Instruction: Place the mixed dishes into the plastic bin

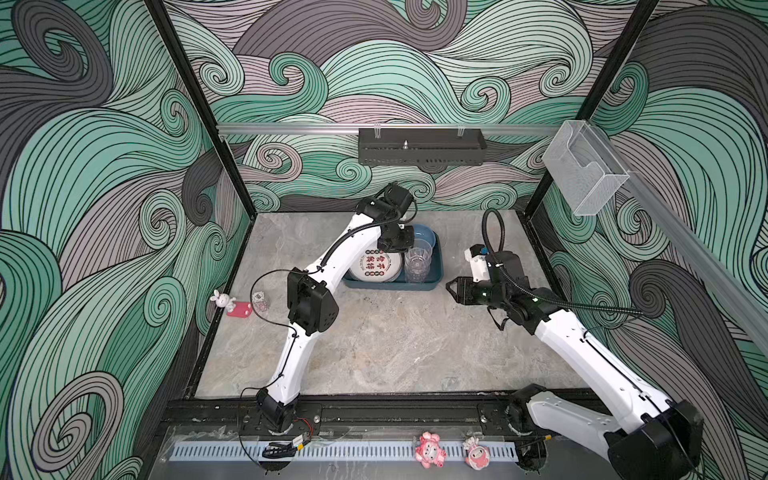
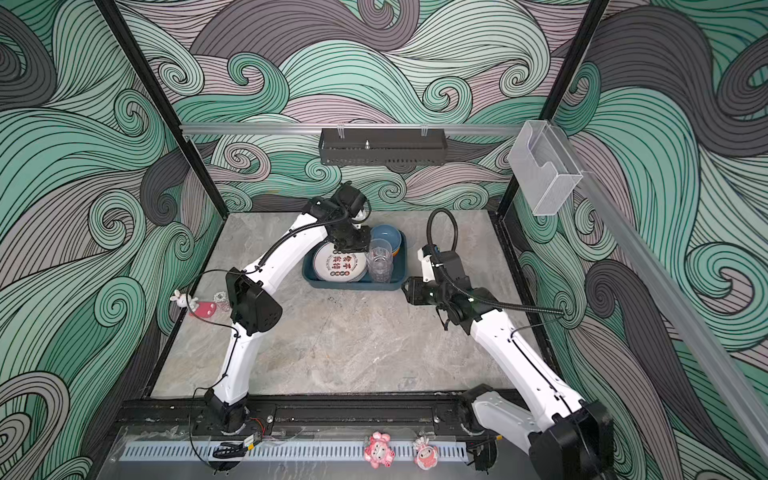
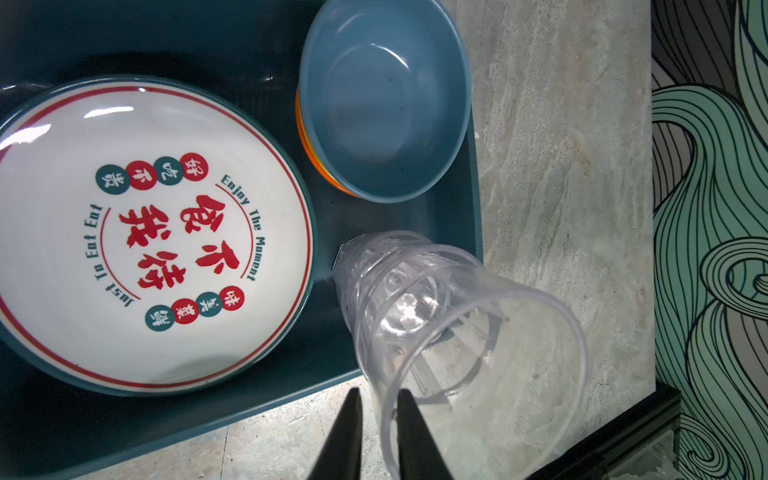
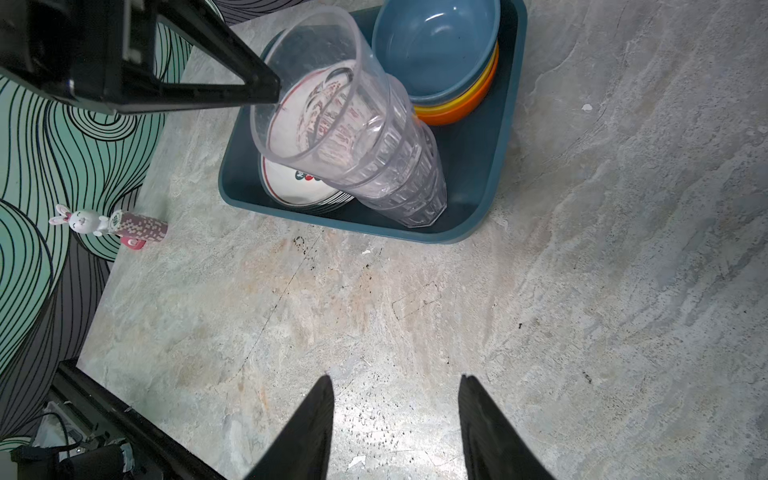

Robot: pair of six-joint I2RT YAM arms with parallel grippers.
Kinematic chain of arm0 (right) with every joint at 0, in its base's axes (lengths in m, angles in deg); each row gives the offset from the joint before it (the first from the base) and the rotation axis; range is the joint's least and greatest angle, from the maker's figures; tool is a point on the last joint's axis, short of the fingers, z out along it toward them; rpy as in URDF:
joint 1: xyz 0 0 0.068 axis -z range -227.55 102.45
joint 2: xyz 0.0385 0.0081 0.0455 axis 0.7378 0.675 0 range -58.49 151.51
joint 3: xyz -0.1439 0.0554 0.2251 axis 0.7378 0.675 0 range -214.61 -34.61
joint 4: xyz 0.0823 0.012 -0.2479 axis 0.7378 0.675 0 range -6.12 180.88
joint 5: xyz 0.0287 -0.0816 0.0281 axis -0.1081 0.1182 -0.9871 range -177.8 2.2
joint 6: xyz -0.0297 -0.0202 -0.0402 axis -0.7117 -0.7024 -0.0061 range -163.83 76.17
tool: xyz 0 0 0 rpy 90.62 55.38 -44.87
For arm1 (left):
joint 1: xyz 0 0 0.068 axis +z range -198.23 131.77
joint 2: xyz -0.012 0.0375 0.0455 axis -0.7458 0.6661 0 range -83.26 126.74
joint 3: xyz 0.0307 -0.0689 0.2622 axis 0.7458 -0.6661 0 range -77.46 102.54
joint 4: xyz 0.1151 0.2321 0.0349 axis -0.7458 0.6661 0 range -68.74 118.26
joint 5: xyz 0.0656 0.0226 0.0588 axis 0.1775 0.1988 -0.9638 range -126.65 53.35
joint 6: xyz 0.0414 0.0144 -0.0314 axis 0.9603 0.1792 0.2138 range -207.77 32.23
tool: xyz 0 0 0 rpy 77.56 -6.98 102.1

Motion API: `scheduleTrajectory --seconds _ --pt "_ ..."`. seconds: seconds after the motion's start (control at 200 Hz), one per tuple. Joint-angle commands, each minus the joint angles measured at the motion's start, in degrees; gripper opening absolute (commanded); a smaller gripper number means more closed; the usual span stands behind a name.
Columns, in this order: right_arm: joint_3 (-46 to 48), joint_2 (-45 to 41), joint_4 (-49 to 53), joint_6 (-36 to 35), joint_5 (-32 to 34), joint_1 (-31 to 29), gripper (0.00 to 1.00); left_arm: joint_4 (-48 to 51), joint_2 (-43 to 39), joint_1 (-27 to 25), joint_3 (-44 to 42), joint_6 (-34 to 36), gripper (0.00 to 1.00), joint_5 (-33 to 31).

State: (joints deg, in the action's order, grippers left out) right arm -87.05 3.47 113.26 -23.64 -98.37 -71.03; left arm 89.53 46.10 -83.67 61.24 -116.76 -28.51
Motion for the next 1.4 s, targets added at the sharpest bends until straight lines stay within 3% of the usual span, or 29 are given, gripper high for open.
scheduleTrajectory --seconds 0.0,0.4,0.69,0.866,0.946,1.001,1.046,1.076,1.156,1.201,1.221,1.236,1.391 --pt "0.25 -0.34 -0.47 0.29 -0.55 0.50 0.50 0.44 -0.84 -0.46 1.54 0.16 0.24 0.03" --pt "-0.29 -0.34 -0.42 0.29 -2.24 0.46 0.52 -4.26 -9.84 -0.29 -4.96 0.60 0.33 1.61" --pt "-1.42 0.00 -0.27 0.80 -0.55 0.54 0.57 -16.77 -24.38 1.04 -25.94 1.23 0.50 -0.28" --pt "-2.14 0.20 -0.17 1.23 0.87 0.51 0.58 -22.87 -32.86 3.66 -38.74 0.10 0.54 -3.24" --pt "-2.30 0.02 -0.62 1.49 2.00 0.55 0.62 -24.70 -36.24 5.07 -43.69 -0.18 0.58 -4.53" --pt "-2.59 0.24 -0.63 1.60 2.79 0.54 0.64 -25.06 -38.27 6.40 -46.64 -0.72 0.72 -5.82" --pt "-2.92 0.56 -0.47 1.76 3.34 0.49 0.66 -25.54 -39.99 7.51 -49.34 -1.21 0.75 -7.09" --pt "-3.16 0.92 -0.45 1.77 3.95 0.52 0.67 -25.95 -41.25 8.42 -51.13 -1.78 0.88 -8.02" --pt "-4.06 1.77 -0.03 2.07 5.62 0.55 0.70 -27.77 -44.34 11.21 -56.26 -2.56 0.89 -8.82" --pt "-4.40 2.24 0.10 2.14 6.74 0.54 0.79 -28.83 -46.04 12.78 -58.91 -2.37 0.89 -9.94" --pt "-4.58 2.41 0.19 2.07 7.24 0.62 0.95 -29.24 -46.82 13.39 -60.13 -2.20 0.89 -10.84" --pt "-4.67 2.58 0.02 2.13 7.66 0.63 0.99 -29.55 -47.29 13.80 -60.86 -2.05 0.89 -11.63" --pt "-6.10 5.09 -0.38 2.57 13.00 1.53 1.00 -33.28 -52.43 17.80 -69.40 -1.07 0.96 -22.23"
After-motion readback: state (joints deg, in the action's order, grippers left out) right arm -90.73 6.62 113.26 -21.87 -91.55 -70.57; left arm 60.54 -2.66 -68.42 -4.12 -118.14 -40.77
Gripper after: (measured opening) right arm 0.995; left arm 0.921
